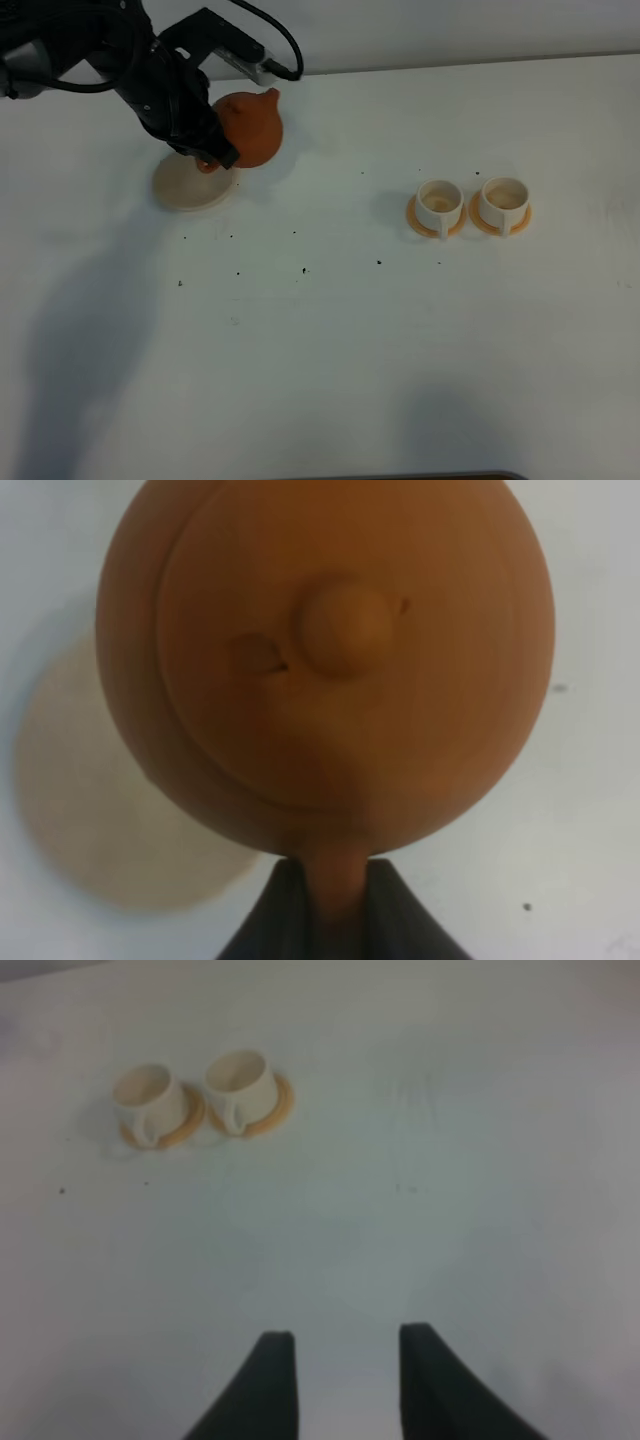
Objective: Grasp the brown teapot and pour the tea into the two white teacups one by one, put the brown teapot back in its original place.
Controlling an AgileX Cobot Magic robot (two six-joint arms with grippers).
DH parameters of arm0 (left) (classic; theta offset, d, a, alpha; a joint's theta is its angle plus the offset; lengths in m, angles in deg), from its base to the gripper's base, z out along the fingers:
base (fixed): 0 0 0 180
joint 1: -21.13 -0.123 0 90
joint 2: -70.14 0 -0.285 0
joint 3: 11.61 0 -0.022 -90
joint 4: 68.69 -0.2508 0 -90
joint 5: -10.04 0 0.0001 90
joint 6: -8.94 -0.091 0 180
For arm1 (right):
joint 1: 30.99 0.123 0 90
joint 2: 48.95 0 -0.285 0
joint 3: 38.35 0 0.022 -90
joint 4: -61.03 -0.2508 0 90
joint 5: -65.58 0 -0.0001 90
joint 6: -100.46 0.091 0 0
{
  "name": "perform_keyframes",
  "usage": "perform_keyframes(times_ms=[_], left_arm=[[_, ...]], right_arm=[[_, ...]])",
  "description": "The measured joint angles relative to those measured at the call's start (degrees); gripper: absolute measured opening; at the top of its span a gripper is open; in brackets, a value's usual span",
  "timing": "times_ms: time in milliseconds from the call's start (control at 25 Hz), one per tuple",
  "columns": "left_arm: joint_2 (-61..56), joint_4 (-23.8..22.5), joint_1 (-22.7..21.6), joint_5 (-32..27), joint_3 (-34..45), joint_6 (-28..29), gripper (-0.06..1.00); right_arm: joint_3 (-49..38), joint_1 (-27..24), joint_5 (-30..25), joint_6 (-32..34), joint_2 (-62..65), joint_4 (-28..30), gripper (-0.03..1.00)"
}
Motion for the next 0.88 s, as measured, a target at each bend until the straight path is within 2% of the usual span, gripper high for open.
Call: perform_keyframes(times_ms=[160, 440, 600, 880], left_arm=[[0.0, 0.2, 3.7, 1.2, 0.0, -8.2, 0.10], [0.0, 0.1, 7.3, 7.6, 0.0, -17.8, 0.10], [0.2, -0.6, 8.4, 12.7, 0.0, -20.8, 0.10], [4.0, -4.4, 10.6, 22.8, 0.0, -26.0, 0.10]], right_arm=[[0.0, 0.0, 0.0, 0.0, 0.0, 0.0, 0.24], [0.0, 0.0, 0.0, 0.0, 0.0, 0.0, 0.24], [0.0, 0.0, 0.0, 0.0, 0.0, 0.0, 0.24], [0.0, 0.0, 0.0, 0.0, 0.0, -0.1, 0.24]])
